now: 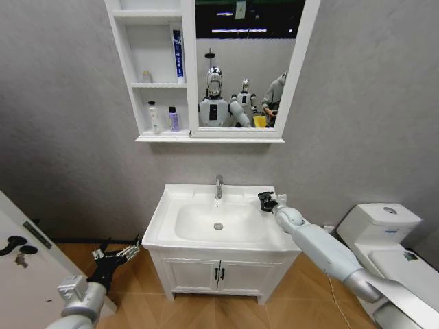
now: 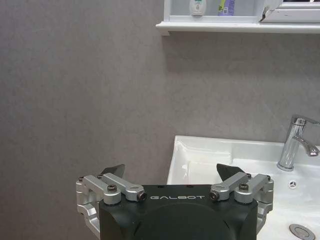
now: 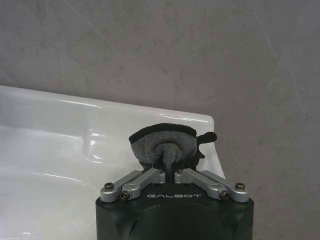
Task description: Move facial cleanser and shampoo from washbasin to cabinet, then wipe washbasin with towel.
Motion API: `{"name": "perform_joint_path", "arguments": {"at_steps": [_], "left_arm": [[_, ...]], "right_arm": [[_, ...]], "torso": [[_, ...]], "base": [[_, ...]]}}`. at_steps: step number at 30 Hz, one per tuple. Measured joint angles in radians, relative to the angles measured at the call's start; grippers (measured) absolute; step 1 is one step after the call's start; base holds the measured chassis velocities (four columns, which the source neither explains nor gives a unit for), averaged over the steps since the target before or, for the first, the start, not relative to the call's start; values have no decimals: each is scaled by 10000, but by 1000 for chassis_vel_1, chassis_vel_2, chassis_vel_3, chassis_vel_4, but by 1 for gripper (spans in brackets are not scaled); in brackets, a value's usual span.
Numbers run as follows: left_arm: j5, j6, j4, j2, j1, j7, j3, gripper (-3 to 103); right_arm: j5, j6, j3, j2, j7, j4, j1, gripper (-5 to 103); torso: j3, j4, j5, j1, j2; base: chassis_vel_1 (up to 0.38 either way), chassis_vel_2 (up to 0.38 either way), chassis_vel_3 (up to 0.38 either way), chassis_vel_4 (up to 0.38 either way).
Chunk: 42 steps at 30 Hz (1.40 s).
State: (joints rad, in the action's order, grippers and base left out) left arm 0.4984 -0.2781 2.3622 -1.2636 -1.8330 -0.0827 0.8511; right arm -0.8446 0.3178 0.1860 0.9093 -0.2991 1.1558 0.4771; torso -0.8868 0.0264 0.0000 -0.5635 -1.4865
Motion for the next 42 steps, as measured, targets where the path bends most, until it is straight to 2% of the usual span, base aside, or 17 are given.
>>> {"name": "perform_joint_path", "arguments": {"at_steps": [2,7,14,16,18,21,22,25,27,30,31,33,34,36,37,39,42], "left_arm": [[0,0,0,0,0,0,0,100],[0,0,0,0,0,3,0,100],[0,0,0,0,0,4,0,100],[0,0,0,0,1,4,0,100],[0,0,0,0,1,3,0,100],[0,-1,0,0,0,4,0,100],[0,-1,0,0,0,4,0,100],[0,0,0,0,0,4,0,100],[0,0,0,0,0,4,0,100],[0,0,0,0,0,3,0,100],[0,0,0,0,0,3,0,100],[0,0,0,0,1,4,0,100],[0,0,0,0,1,4,0,100],[0,0,0,0,1,4,0,100],[0,0,0,0,1,4,0,100],[-1,0,0,0,1,4,0,100],[0,0,0,0,0,4,0,100]], "right_arm": [[0,-55,54,70,64,-262,-62,3],[427,-807,572,439,305,-1305,-265,3],[662,-1063,838,984,131,-2051,-579,0],[828,-1088,837,1095,39,-2149,-639,9],[922,-1067,818,1096,2,-2144,-642,9],[1360,-925,733,950,-32,-1999,-552,26],[1360,-925,733,950,-32,-1999,-552,26],[1238,-810,649,868,-69,-1819,-413,42],[1182,-800,608,838,-82,-1733,-366,42],[1040,-786,522,741,-52,-1498,-244,58],[1040,-786,522,741,-52,-1498,-244,58],[946,-739,404,722,-89,-1328,-168,70],[946,-739,404,722,-89,-1328,-168,70],[1040,-1161,245,761,-91,-1358,-135,80],[1040,-1161,245,761,-91,-1358,-135,80],[1184,-1372,94,787,-100,-1372,-136,91],[1097,-1408,-63,729,-324,-1080,-109,99]], "torso": [[0,-1,0,0,0],[-1,1,1,0,0],[0,-1,-1,0,0],[0,-2,0,0,0],[-1,-2,-1,0,1],[0,0,-1,0,0],[0,0,-1,0,0],[0,-1,1,0,0],[0,-1,1,0,0],[0,0,1,0,1],[0,0,1,0,1],[0,0,1,0,1],[0,0,1,0,1],[0,0,1,0,1],[0,0,1,0,1],[0,-1,0,0,0],[0,-1,0,0,0]], "base": [[0,0,0,0],[0,0,0,0],[0,0,0,0],[0,0,0,0],[0,0,0,0],[0,0,0,0],[0,0,0,0],[0,0,0,0],[0,0,0,0],[0,0,0,0],[0,0,0,0],[0,0,0,0],[0,0,0,0],[0,0,0,0],[0,0,0,0],[0,0,0,0],[0,0,0,0]]}}
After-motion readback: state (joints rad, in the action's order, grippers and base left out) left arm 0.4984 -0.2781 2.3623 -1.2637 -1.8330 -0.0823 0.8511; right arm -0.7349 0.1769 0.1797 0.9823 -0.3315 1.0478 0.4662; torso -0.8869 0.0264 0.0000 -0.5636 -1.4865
